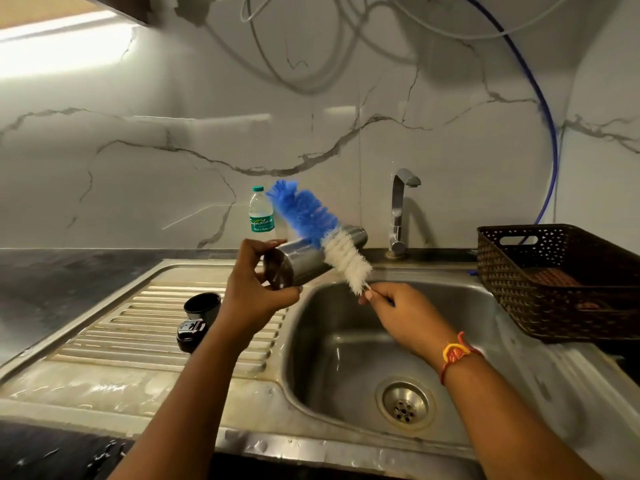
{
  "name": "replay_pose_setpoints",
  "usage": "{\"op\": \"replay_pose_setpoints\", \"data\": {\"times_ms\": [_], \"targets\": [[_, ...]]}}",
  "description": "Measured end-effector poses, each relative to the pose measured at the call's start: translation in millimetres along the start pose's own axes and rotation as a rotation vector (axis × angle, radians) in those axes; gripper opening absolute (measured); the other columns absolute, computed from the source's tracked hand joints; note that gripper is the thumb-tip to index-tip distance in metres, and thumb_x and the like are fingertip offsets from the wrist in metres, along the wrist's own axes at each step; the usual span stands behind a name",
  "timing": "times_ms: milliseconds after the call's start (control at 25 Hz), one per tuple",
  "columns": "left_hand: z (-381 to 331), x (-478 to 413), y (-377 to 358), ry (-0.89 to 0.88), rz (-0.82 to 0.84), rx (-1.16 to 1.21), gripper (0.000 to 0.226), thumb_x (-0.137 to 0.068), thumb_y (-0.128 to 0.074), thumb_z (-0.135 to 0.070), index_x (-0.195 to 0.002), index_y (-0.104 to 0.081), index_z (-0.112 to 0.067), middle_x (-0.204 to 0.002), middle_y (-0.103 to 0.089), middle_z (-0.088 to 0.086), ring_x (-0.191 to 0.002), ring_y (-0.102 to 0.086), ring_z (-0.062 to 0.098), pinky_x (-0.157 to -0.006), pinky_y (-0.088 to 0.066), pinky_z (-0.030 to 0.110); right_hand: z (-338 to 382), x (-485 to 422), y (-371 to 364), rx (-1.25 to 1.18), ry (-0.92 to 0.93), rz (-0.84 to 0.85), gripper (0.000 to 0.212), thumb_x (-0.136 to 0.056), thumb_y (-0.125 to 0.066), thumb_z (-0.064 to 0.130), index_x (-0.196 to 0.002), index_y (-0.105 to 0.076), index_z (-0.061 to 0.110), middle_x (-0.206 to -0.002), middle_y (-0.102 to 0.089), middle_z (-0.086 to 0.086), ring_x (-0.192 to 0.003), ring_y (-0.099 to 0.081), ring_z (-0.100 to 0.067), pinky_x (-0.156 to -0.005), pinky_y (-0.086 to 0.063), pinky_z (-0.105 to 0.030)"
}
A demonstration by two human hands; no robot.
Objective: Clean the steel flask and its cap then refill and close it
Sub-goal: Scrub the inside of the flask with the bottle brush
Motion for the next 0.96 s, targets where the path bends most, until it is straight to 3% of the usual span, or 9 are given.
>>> {"op": "replay_pose_setpoints", "data": {"times_ms": [160,360,640,800,960], "targets": [[2.1,-2.7,22.3,-0.016,-0.151,0.019,0.073,-0.069,-0.085,0.007,-0.115,-0.05,-0.037,-0.126,-0.058,-0.008,-0.111,-0.065,0.012,-0.087,-0.061,0.032,-7.7,2.3,3.6,0.033,-0.035,0.041,0.024,-0.102,-0.047,0.033,-0.101,-0.07,0.029,-0.08,-0.061,0.004,-0.07,-0.053,-0.009,-0.059,-0.038,-0.025],[7.5,-2.1,42.4,0.002,-0.23,0.024,0.077,-0.07,-0.085,0.006,-0.108,-0.048,-0.049,-0.124,-0.056,-0.007,-0.116,-0.063,0.023,-0.097,-0.058,0.044,-9.5,2.3,30.7,-0.042,-0.036,-0.13,0.022,-0.101,-0.05,0.033,-0.097,-0.07,0.027,-0.07,-0.06,-0.004,-0.061,-0.051,-0.014,-0.055,-0.038,-0.027],[-2.1,-2.4,7.2,-0.026,-0.021,0.091,0.075,-0.068,-0.085,0.011,-0.112,-0.054,-0.042,-0.129,-0.059,-0.001,-0.115,-0.066,0.024,-0.087,-0.061,0.038,-19.9,-3.4,29.1,0.0,-0.093,-0.149,0.023,-0.103,-0.047,0.03,-0.104,-0.069,0.023,-0.07,-0.056,0.003,-0.062,-0.05,-0.01,-0.05,-0.031,-0.023],[6.9,-4.5,33.1,0.01,-0.133,0.106,0.07,-0.071,-0.082,0.01,-0.109,-0.051,-0.04,-0.129,-0.06,0.004,-0.111,-0.067,0.031,-0.081,-0.061,0.033,-24.6,-4.2,23.3,0.054,-0.103,-0.085,0.024,-0.103,-0.046,0.03,-0.1,-0.068,0.024,-0.067,-0.055,0.002,-0.06,-0.05,-0.011,-0.051,-0.033,-0.024],[3.0,-1.3,8.8,0.01,0.059,0.109,0.069,-0.07,-0.081,0.013,-0.113,-0.053,-0.034,-0.129,-0.061,0.001,-0.113,-0.068,0.019,-0.079,-0.06,0.025,-28.1,-9.5,22.1,0.013,-0.138,-0.123,0.025,-0.103,-0.044,0.03,-0.103,-0.067,0.021,-0.073,-0.057,0.001,-0.066,-0.051,-0.012,-0.053,-0.033,-0.025]]}}
Point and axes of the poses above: each hand's wrist, its own x-axis away from the middle knuckle, its own y-axis out of the back of the hand, z = x × y, the point moved 10 cm from there along -x, towards the middle knuckle
